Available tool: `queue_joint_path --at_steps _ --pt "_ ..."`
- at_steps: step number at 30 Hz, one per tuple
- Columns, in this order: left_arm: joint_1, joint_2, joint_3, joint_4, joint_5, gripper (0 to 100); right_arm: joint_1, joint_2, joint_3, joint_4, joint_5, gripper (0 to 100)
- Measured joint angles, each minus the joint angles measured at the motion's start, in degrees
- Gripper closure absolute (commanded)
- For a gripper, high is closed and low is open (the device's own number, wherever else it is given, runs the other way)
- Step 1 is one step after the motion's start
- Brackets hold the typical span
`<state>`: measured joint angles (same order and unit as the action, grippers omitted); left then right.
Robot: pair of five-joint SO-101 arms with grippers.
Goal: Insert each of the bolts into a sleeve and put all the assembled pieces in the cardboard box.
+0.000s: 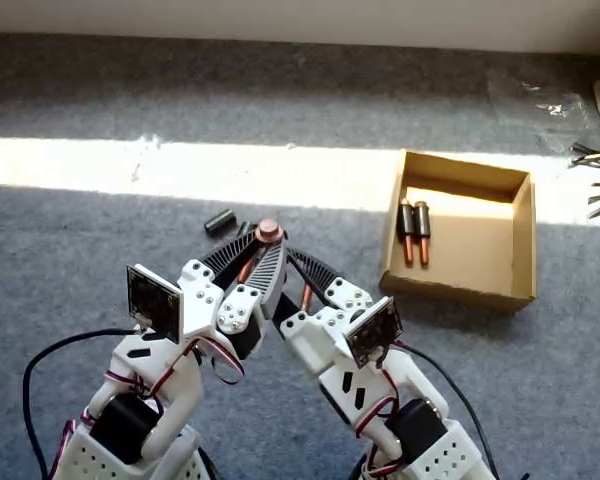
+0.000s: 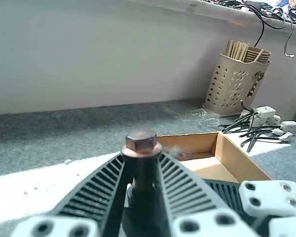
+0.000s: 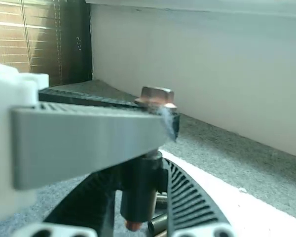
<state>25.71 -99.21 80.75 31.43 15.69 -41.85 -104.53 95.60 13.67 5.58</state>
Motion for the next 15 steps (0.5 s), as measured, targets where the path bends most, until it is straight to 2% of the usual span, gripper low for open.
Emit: queue_joint_path --at_steps 3,15 --pt "-0.1 0.0 0.0 0.0 0.0 77 -0.1 -0.1 0.0 -0.1 0.0 99.4" --pt "-0.7 0.6 0.1 0.0 0.0 77 -0.1 -0.1 0.0 0.0 0.2 99.4"
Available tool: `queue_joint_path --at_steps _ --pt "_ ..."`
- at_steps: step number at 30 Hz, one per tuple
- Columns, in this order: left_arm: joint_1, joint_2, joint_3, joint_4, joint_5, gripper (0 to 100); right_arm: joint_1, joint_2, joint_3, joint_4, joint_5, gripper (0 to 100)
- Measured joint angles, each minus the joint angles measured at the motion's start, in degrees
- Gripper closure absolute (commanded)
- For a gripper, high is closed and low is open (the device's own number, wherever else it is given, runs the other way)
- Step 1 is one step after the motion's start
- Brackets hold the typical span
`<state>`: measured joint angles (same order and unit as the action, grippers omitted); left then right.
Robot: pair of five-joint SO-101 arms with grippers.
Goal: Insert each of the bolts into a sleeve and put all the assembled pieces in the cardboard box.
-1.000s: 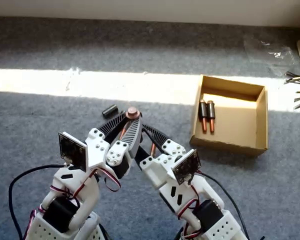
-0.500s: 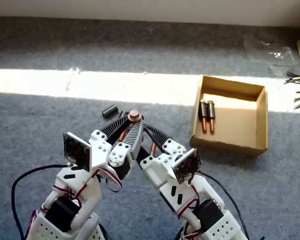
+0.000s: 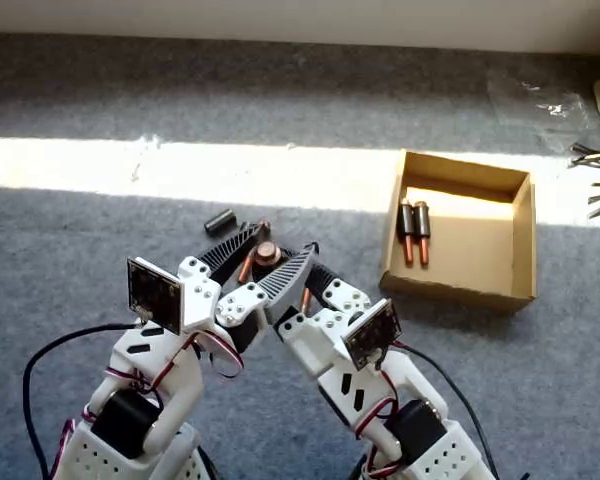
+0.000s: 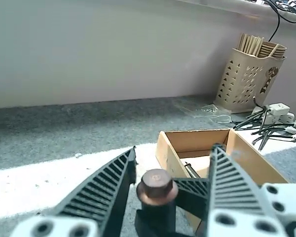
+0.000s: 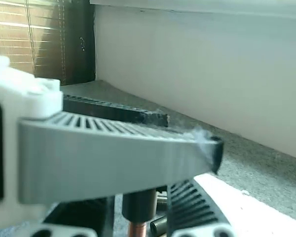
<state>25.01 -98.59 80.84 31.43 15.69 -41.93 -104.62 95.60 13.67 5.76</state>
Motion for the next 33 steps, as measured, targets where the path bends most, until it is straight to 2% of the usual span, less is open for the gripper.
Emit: queue_joint_path --at_steps 15,17,22,27,33 --pt "-15.5 -0.6 -8.6 0.4 0.0 77 0.0 0.0 0.0 4.0 0.0 99.4" --pt "-18.1 -0.6 -8.6 2.6 0.0 81 0.0 0.0 0.0 4.7 0.0 99.4" --pt "-23.5 -0.6 -8.7 8.9 0.0 99 3.7 0.0 0.0 4.8 0.0 99.4" --pt "-26.9 -0.6 -8.7 13.1 0.0 96 7.2 0.0 0.0 4.8 0.0 99.4" --pt "-34.1 -0.6 -5.0 14.0 0.0 100 10.6 0.0 0.0 4.8 0.0 99.4"
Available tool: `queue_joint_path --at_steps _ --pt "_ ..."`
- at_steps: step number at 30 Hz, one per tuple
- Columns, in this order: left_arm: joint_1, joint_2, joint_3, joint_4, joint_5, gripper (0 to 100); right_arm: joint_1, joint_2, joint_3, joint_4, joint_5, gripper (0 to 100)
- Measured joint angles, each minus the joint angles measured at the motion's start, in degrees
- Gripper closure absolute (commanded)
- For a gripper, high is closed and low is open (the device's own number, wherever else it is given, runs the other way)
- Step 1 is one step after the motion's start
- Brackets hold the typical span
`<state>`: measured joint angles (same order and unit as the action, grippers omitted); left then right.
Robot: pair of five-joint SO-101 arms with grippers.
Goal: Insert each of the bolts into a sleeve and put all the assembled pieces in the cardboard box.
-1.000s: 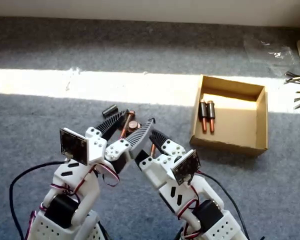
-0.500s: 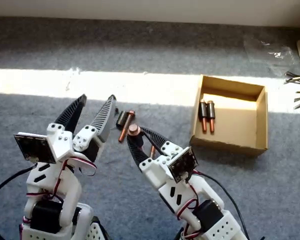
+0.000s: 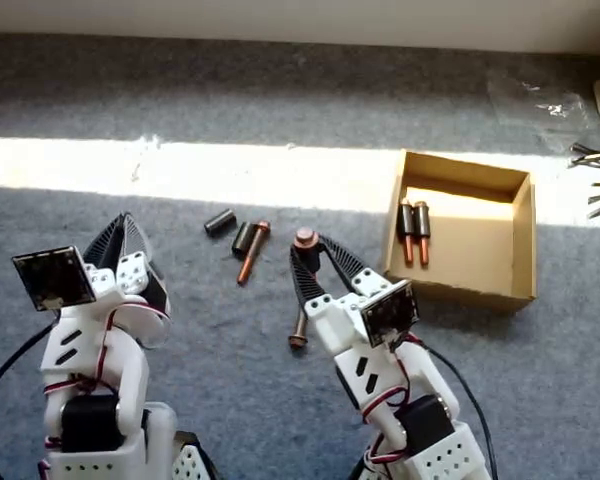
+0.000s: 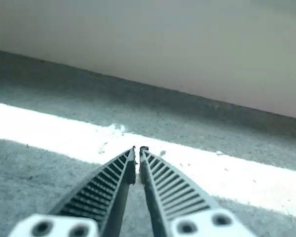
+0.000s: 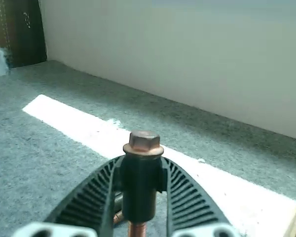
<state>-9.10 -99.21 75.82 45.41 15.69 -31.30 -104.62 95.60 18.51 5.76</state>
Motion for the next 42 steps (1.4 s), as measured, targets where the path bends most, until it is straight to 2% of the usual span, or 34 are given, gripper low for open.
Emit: queue_joint_path --at_steps 3,9,12,17,24,31,35,42 --pt "-1.8 0.4 3.3 0.0 0.0 100 1.8 0.0 0.0 0.0 0.0 99.4" --pt "-1.1 0.6 7.6 0.1 -3.1 99 7.5 0.0 0.0 1.6 0.0 99.4" --pt "1.1 0.6 9.5 0.0 -3.7 99 10.2 0.0 -0.2 8.4 0.3 99.4" --pt "1.8 0.6 13.9 -3.6 -4.0 99 12.4 0.0 -7.1 20.2 6.2 99.4" --pt "1.8 0.6 17.2 -7.2 -5.9 99 22.1 0.0 -14.5 21.3 7.5 99.4" --pt "1.8 0.6 17.4 -7.5 -10.9 99 26.9 0.5 -14.6 21.3 7.8 99.5" --pt "1.8 0.7 18.5 -7.5 -11.3 99 28.2 8.0 -19.4 21.3 7.8 99.5" --pt "1.8 0.7 18.5 -7.5 -11.3 99 28.2 31.4 -32.9 21.3 7.8 99.5"
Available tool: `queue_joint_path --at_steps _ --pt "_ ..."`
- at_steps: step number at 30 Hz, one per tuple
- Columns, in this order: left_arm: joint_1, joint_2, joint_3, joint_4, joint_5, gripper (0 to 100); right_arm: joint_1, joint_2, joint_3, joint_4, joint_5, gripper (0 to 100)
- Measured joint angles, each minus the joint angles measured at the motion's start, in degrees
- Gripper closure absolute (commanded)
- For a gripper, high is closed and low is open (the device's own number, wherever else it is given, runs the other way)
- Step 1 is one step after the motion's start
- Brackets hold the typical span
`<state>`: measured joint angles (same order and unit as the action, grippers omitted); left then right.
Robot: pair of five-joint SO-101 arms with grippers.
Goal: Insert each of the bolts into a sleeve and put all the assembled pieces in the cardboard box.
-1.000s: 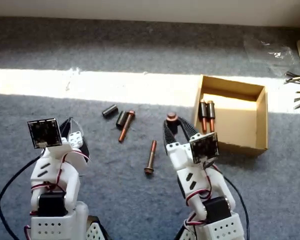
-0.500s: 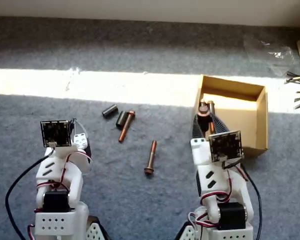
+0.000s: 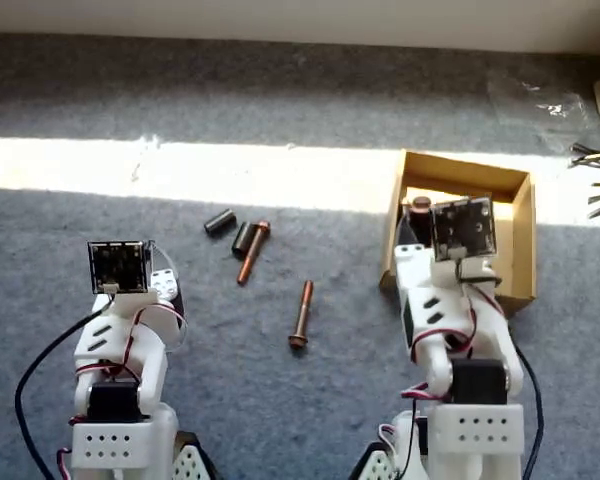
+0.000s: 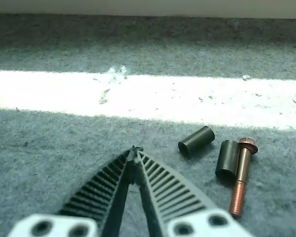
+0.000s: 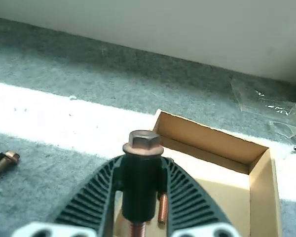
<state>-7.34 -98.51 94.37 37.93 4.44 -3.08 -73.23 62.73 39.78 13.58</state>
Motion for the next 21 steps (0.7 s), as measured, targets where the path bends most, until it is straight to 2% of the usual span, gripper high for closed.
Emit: queue_joint_path --at_steps 9,21 --pt "0.0 0.0 0.0 0.0 0.0 99 7.1 31.4 -15.6 0.0 0.0 99.5" --pt "0.0 0.0 0.0 0.0 0.0 99 9.3 66.3 -35.0 0.0 0.0 99.2"
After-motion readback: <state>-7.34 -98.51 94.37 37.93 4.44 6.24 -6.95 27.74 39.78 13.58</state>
